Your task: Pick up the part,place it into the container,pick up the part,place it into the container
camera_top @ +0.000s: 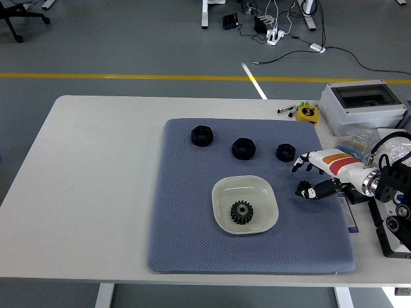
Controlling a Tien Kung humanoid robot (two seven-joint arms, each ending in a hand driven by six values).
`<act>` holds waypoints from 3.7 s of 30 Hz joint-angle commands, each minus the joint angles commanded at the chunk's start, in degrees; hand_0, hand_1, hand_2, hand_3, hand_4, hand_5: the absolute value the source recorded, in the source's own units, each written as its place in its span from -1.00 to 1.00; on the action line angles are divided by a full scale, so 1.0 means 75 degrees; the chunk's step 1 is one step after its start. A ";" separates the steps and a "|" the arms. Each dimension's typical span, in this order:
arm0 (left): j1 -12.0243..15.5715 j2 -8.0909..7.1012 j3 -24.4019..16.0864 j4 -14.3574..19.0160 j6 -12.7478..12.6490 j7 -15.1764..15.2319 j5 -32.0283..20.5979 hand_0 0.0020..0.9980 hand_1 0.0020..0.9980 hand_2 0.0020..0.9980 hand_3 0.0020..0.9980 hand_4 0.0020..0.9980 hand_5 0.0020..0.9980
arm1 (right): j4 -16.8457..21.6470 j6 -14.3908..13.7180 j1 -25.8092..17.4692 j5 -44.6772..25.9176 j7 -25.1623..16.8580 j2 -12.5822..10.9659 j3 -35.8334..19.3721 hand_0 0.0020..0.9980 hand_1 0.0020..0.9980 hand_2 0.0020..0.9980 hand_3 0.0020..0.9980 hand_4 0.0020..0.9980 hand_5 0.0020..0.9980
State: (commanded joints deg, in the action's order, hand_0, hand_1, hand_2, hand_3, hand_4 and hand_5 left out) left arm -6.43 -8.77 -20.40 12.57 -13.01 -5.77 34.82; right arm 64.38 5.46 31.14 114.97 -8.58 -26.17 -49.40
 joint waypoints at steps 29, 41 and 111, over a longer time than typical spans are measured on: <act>-0.0074 0.0030 0.0079 0.0006 -0.0001 0.0041 -0.0129 0.41 0.28 0.42 0.24 0.43 0.37 | -0.0886 -0.0343 -0.0019 -0.0115 -0.0228 0.0256 0.0043 -0.43 -0.12 0.03 0.04 0.56 -0.30; -0.0085 0.0026 0.0094 0.0011 0.0000 0.0045 -0.0144 0.41 0.28 0.42 0.23 0.43 0.37 | -0.0895 -0.0448 -0.0026 -0.0196 -0.0288 0.0265 0.0082 -0.53 -0.22 -0.07 0.01 0.39 -0.29; -0.0085 -0.0038 0.0069 0.0004 -0.0008 0.0030 -0.0078 0.41 0.27 0.42 0.23 0.43 0.37 | 0.1716 -0.0390 0.0659 0.0431 -0.0144 0.0428 0.1863 -0.83 -0.52 -0.25 -0.02 0.30 -0.32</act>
State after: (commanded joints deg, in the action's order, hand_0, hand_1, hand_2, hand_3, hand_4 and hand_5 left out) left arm -7.07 -9.05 -19.89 12.60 -13.07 -5.55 34.24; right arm 77.25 2.54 36.08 118.20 -9.66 -22.96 -35.43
